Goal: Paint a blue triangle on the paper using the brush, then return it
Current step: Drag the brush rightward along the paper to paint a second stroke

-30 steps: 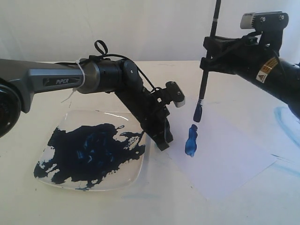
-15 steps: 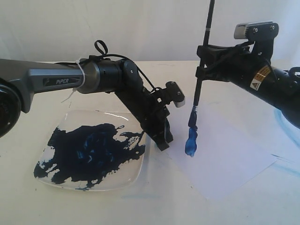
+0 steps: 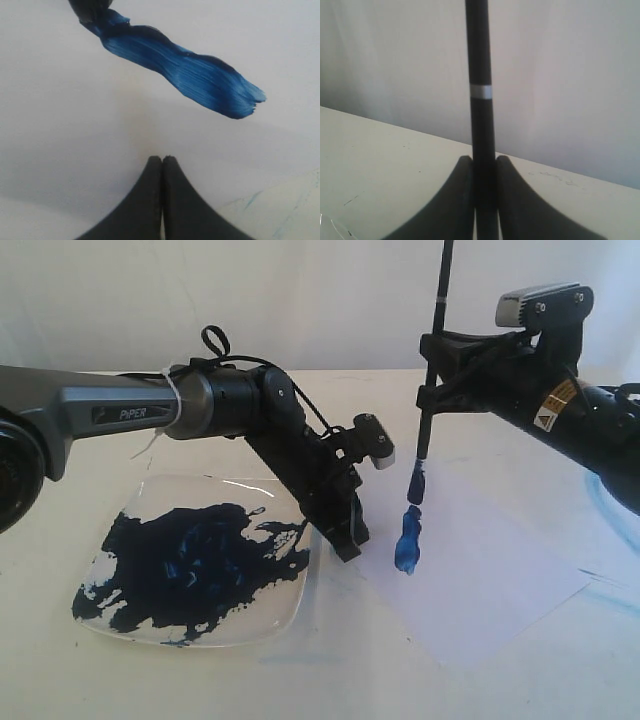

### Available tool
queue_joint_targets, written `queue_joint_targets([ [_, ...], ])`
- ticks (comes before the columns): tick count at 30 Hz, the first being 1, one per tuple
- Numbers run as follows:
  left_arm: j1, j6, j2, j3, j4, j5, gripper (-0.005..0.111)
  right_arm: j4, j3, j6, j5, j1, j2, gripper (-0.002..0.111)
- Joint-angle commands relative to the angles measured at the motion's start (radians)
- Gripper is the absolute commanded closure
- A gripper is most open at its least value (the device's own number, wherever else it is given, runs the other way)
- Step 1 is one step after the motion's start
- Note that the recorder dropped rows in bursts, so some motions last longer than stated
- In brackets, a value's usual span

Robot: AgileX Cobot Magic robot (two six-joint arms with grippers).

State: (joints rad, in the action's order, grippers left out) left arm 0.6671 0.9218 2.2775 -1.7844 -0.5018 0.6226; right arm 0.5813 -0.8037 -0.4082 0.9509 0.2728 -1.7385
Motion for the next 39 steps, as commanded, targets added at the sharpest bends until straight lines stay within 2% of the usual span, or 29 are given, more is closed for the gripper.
queue_joint_targets([
  [1,0.004,-0.003,0.003,-0.002,-0.013,0.022,0.107,-0.008,-0.003,0.011,0.016,-0.005,0.002,0.108],
  [39,0.004,-0.003,0.003,-0.002,-0.013,0.020,0.107,-0.046,-0.003,0.034,-0.005,-0.005,0.000,0.108],
])
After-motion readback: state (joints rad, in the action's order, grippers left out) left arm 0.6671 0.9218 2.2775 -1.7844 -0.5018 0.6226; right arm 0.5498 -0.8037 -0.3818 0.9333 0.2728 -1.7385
